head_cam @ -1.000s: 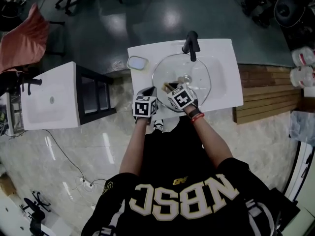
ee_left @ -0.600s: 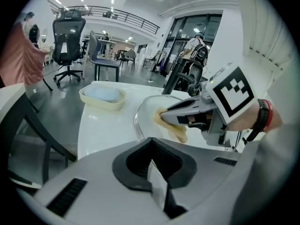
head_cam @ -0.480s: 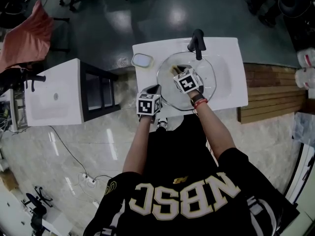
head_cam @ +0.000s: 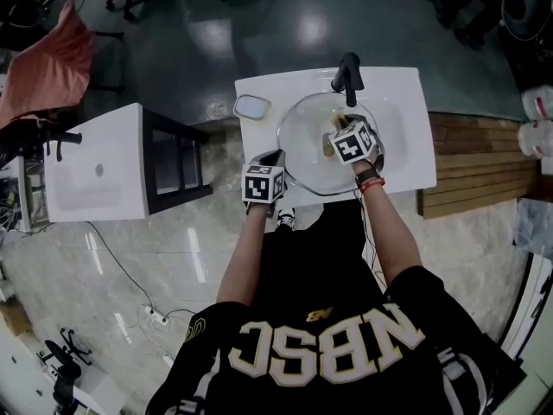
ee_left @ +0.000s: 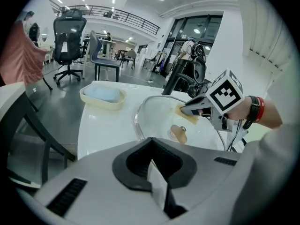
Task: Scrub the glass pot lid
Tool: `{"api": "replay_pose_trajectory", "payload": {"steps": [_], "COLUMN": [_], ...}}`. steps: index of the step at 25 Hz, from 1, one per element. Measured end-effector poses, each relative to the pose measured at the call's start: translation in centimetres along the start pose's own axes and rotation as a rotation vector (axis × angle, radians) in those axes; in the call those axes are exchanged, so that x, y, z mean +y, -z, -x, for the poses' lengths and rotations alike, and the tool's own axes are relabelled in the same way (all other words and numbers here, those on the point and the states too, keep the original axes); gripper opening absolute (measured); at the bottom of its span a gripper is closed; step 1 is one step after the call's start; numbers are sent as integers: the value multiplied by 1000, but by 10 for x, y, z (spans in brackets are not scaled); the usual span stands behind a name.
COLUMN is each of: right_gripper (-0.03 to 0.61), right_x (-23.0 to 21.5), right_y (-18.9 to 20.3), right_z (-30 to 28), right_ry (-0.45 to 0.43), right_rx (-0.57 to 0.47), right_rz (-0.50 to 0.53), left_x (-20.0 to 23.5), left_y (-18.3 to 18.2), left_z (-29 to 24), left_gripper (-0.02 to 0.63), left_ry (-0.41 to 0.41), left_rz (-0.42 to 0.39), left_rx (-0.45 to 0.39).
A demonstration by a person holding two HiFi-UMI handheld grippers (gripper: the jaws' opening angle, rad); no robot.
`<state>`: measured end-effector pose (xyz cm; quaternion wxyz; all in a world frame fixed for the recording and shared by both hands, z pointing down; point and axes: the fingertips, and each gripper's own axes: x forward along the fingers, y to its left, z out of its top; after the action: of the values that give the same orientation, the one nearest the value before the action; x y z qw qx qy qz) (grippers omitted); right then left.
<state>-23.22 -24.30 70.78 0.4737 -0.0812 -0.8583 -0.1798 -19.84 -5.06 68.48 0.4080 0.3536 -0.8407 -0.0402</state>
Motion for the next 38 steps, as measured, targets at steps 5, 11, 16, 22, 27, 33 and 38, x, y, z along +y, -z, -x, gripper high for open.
{"api": "replay_pose_trajectory", "payload": {"steps": [5, 11, 16, 22, 27, 33, 38], "right_gripper": [60, 57, 54, 52, 52, 52, 54], "right_x": [-10, -5, 18, 55, 93, 117, 126], "right_y": [26, 43, 60, 69, 62, 46, 24], "right_z": [15, 24, 38, 53, 56, 51, 38], "right_ry": [0, -5, -88, -154, -232, -282, -296], "right_rx": [67, 120, 181, 204, 185, 128, 50], "right_rz": [-12, 57, 111, 173, 188, 164, 155], "left_x": [0, 0, 0, 0, 0, -1, -1], "left_y": [-1, 0, -1, -1, 0, -1, -1], "left_z": [1, -1, 0, 0, -1, 0, 0], "left_gripper": [12, 12, 12, 12, 12, 12, 12], "left_ry": [1, 10, 8, 2, -11, -15, -23], "left_rz": [0, 12, 8, -5, -30, -35, -40], "left_rx": [-4, -3, -2, 3, 2, 0, -5]}}
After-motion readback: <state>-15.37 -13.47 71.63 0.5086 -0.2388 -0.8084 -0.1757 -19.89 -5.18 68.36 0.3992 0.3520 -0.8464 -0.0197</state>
